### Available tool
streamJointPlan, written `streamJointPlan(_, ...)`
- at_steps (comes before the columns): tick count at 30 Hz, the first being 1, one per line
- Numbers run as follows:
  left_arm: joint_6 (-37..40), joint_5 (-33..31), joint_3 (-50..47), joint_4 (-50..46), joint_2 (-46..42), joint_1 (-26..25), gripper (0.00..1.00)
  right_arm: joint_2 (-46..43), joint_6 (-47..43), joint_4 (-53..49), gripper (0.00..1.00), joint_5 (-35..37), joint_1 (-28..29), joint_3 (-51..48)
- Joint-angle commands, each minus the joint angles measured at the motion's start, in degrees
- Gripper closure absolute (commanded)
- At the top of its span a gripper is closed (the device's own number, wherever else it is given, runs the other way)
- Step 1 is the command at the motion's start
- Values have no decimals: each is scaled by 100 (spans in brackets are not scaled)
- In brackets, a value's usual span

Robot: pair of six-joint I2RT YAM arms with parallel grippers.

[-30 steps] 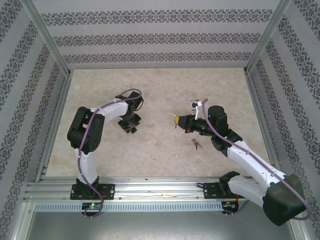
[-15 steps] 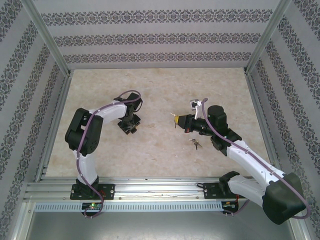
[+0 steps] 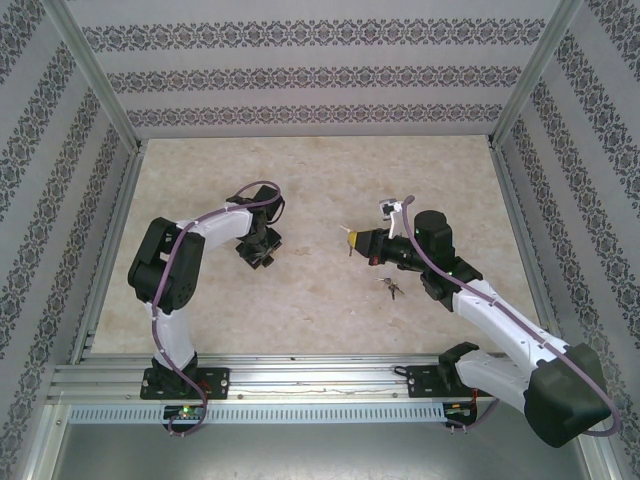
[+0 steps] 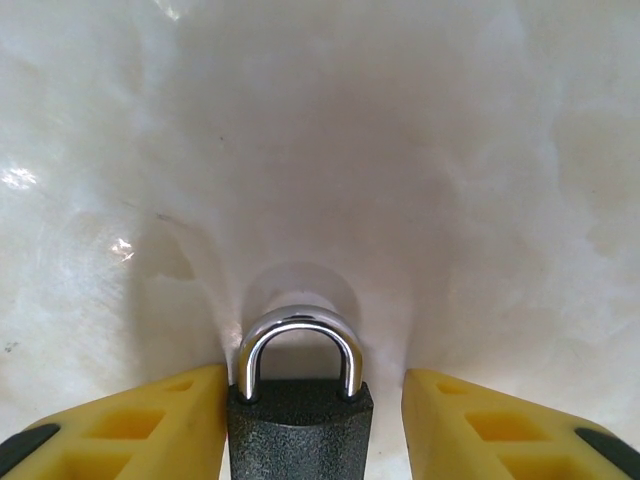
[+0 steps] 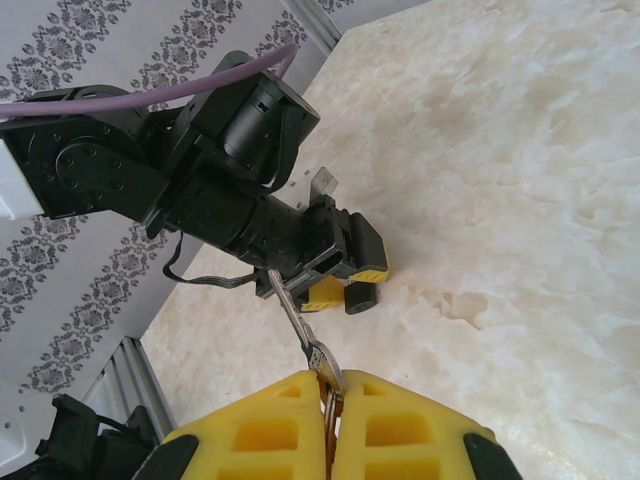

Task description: Unlock with the key

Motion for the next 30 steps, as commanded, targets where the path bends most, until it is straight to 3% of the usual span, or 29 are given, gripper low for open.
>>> streamJointPlan(1,-127,558,24,415,478,-253,49,-77,60,193,100,-78,-28,-93)
streamJointPlan(8,-204,874,79,476,758,-262,50,-92,27,163,100,-53,-37,-110)
streamJointPlan(15,21,522,524,-200,1078,-323,51,-159,11,127,100,-53,-81,-137)
streamJointPlan(22,-35,712,285,282,1294,-359,59,-202,-11,71,100,-75,-142,-113)
streamJointPlan(30,-101,650,55,554,956,-367,62,-143,55,155,100,-138,-177,-115)
